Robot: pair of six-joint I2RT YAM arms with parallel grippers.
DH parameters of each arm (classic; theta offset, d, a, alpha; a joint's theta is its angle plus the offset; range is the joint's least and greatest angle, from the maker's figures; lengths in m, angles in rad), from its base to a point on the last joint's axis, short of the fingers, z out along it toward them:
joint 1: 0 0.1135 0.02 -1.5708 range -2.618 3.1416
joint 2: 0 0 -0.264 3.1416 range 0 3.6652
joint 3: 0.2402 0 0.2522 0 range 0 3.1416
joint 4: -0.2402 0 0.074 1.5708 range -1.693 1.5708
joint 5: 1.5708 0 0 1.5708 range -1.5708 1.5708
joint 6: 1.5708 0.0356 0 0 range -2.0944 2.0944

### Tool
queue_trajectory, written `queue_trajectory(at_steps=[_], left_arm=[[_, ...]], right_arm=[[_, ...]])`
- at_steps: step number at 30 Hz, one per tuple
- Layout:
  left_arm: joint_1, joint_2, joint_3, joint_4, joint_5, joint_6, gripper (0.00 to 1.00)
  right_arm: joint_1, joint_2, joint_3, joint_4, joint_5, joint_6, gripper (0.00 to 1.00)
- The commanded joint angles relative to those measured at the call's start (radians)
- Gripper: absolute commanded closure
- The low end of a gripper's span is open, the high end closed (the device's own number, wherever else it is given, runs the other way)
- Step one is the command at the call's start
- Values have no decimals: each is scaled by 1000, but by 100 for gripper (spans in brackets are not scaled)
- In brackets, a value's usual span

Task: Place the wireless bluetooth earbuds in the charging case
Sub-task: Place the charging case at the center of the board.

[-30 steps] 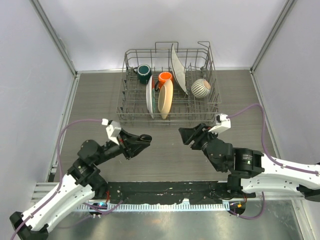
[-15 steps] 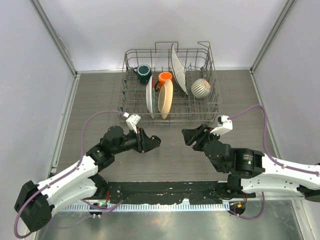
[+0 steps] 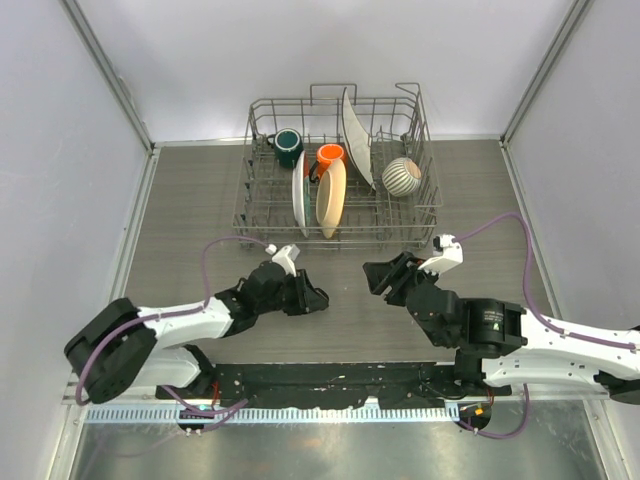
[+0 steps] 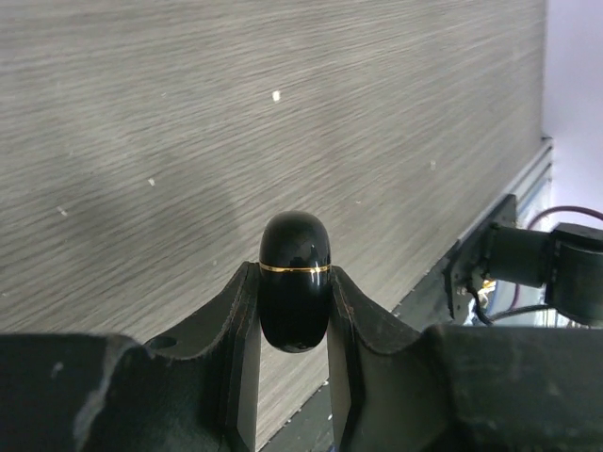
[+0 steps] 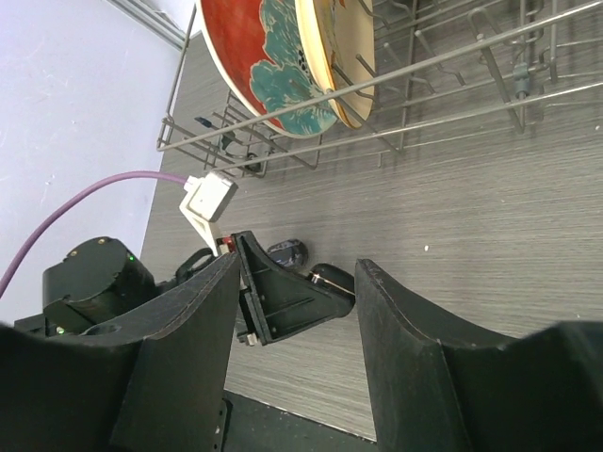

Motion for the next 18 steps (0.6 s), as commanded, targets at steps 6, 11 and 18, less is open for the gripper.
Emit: queue_trajectory(at_steps=[6,11,18], left_arm=[[-69,209,11,193,-143,-129,72],[-76,238,6,208,-138,-145,64],[-77,189,12,86,-158,-119,50]], right_arm=[[-4,-21,-18,12,35,38,43],[-4,-32,-21,12,34,37,43],[-4,-37,-19,7,46,32,43]])
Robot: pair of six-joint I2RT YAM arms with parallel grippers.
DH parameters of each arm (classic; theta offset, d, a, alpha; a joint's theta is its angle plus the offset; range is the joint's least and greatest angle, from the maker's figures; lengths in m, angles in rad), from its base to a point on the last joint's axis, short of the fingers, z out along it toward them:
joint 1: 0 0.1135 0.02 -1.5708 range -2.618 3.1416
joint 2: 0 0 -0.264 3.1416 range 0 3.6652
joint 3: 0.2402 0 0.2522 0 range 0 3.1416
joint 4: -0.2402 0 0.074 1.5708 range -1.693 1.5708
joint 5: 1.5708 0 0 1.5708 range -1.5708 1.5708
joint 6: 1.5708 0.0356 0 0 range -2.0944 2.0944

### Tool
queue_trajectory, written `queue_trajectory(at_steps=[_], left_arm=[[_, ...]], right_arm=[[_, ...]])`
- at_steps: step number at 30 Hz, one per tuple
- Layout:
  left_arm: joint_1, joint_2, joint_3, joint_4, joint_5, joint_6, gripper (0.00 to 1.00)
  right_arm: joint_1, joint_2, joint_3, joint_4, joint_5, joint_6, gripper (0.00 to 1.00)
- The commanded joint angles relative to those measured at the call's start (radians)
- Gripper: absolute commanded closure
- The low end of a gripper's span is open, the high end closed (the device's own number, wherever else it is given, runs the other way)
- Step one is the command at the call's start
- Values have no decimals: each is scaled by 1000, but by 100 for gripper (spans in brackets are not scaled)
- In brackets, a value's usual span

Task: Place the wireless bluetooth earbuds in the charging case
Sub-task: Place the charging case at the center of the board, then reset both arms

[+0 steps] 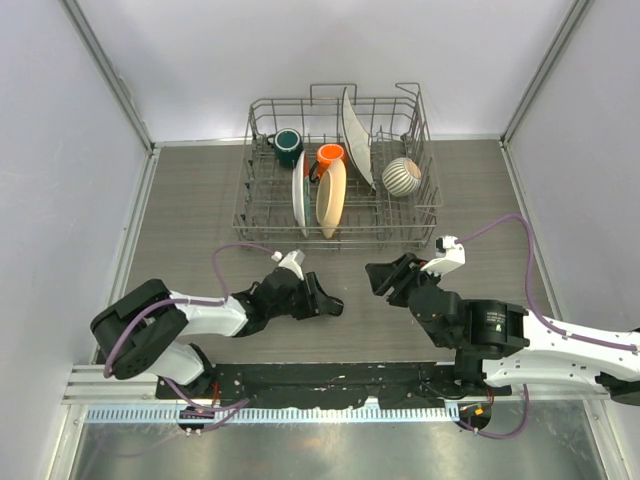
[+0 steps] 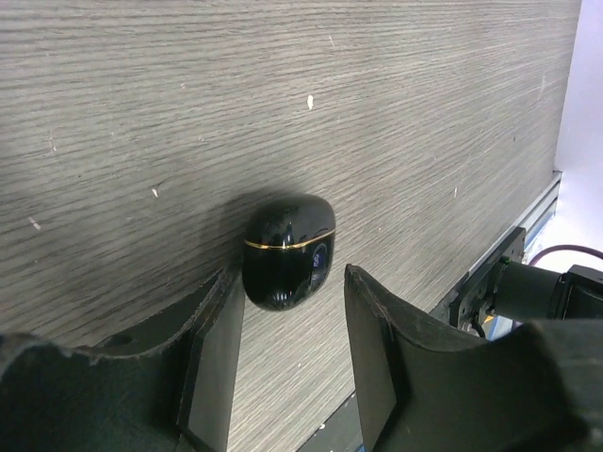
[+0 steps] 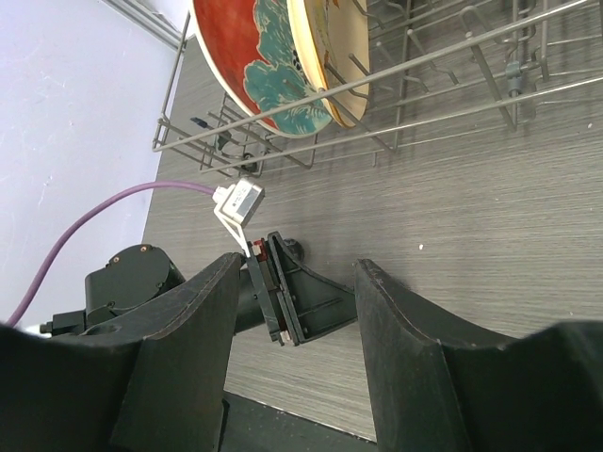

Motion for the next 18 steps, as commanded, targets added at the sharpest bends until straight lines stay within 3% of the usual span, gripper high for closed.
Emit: queue_trajectory(at_steps=[1,11,14,16,18], left_arm=[[-6,-57,17,-102,-46,27,50],[-11,-333,80,-376,-112,127,46],[-12,-409,139,-497,-141,165,46],[-12,-482,176,-587,-186,167,45],[-12,-547,190,-654,-245,173,44]], right_arm=[[-2,-13,5,13,49,26,43],[-3,-33,31,-67,133,9,42],[-11,-47,41,-159,178,30,33],[-34,-45,41,-174,165,-30,20],[-60,-5,51,-229,150,-57,13]])
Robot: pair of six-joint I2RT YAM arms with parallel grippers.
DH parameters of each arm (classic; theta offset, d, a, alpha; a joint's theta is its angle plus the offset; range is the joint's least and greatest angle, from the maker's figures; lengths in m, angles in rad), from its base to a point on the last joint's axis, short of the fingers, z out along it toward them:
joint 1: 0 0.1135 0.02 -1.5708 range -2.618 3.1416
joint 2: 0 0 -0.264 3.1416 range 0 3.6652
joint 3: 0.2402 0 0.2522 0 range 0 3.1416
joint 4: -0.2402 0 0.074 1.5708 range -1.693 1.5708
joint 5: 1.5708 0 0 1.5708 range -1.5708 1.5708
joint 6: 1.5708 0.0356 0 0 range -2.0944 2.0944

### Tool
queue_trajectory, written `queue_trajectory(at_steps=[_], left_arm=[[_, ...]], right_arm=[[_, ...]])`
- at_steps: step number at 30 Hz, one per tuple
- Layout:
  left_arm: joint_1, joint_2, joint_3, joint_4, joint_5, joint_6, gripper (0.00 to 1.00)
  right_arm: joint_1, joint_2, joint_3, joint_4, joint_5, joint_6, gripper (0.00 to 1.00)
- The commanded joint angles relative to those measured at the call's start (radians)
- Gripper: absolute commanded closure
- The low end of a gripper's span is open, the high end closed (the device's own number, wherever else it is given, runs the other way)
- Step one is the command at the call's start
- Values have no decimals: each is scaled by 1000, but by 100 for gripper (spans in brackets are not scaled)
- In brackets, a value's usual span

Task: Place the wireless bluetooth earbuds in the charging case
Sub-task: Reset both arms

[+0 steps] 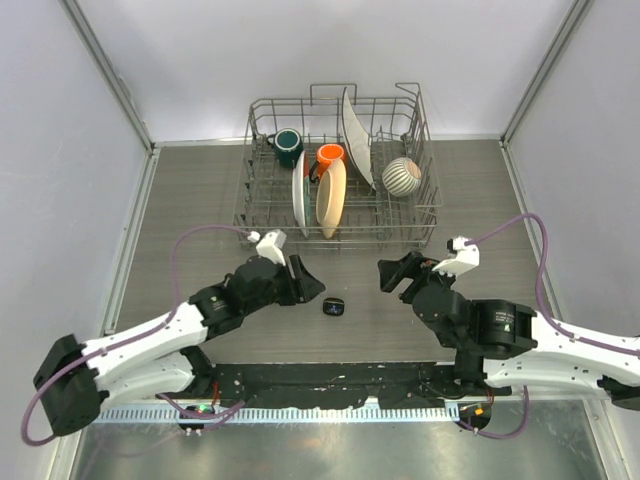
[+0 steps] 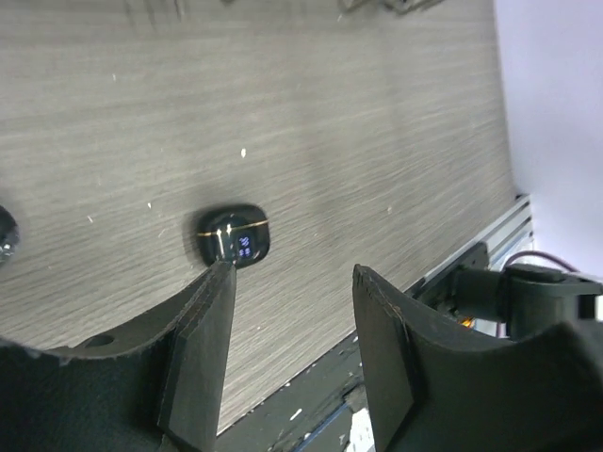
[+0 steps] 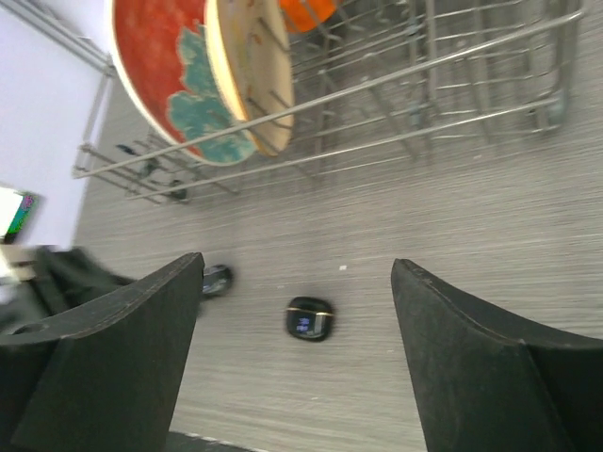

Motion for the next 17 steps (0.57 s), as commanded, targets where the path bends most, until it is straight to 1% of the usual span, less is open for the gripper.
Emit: queue_trajectory(at_steps=[1,2,4,5,7,10,12,15,16,17], left_arm=[[-6,-130,75,-192,-139,60,44],[-6,-150,81,-230,-172,68,44],[-5,-209,98,-265,-217,68,44],[-5,-237,103,-293,-241,73,44],[-5,-306,104,-307,-312,67,43],[-5,-378,118,-369,-415,65,42],[-5,-403,130,-419,-481,71,42],[-6,-423,156,-480,-554,68,42],[-5,-423,168,-501,-602,63,35],[-5,-420,182,-543,-619,68,22]], right_arm=[[-55,45,57,-126,24,-43,13],[-99,82,64,-172,3,-45,12],[-141,110,75,-183,-59,-98,11],[-179,125,77,-180,-114,-117,11],[-199,153,84,-180,-136,-135,11],[-218,153,83,-133,-150,-197,10],[-234,150,81,-79,-170,-249,10],[-267,151,89,-53,-199,-280,9],[-289,151,89,-53,-204,-284,9],[-302,151,89,-51,-210,-290,9]])
